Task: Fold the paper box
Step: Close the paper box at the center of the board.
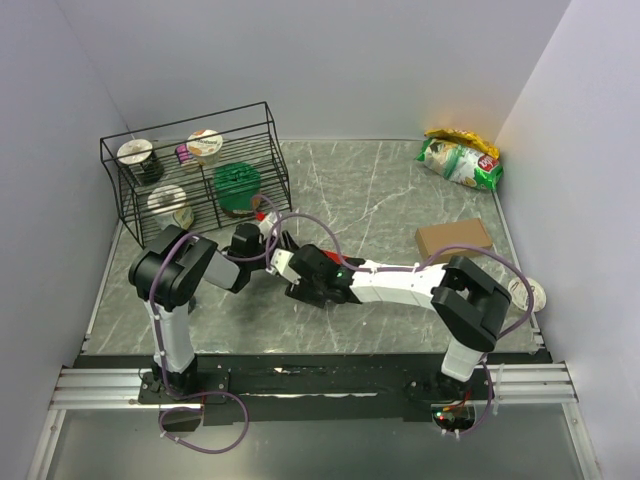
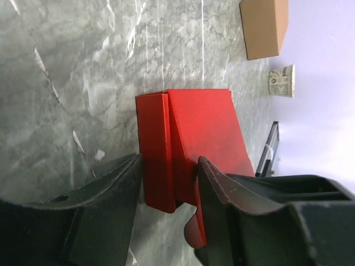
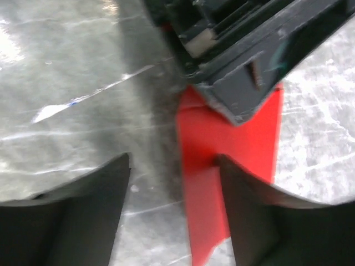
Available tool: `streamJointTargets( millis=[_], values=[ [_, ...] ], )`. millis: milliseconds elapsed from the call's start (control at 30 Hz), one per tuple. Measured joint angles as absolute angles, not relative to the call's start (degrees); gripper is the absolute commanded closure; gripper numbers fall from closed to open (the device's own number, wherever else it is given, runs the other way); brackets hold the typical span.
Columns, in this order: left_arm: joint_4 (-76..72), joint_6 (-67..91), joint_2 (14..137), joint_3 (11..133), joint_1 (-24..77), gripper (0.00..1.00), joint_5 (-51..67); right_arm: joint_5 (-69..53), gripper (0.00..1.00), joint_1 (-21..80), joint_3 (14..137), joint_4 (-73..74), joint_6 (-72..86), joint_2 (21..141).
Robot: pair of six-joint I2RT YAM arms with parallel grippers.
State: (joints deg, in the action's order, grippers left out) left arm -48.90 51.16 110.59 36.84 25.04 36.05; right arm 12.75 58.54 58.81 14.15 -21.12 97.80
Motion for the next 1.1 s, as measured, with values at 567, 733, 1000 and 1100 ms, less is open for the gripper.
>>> streamJointTargets(
  millis=[567,733,1000,1100],
  values=[
    [-42.30,43.35,108.57,38.48,25.78,0.57,33.61,-4.93,0.18,40.12,60.14,20.60,11.90,80.36],
    [-42.89,42.92,108.29,37.89,25.76,0.56,33.12,-10.24,0.19,29.89,51.70,17.89,23.94,80.07],
    [-44.14,42.61,107.59,36.56,25.74,0.56,32.60,-17.50,0.27,25.54,43.09,11.51,34.41,82.35],
    [-44.82,42.63,107.09,35.59,25.74,0.56,32.32,-18.57,0.33,25.08,41.56,7.31,36.67,84.27]
  ],
)
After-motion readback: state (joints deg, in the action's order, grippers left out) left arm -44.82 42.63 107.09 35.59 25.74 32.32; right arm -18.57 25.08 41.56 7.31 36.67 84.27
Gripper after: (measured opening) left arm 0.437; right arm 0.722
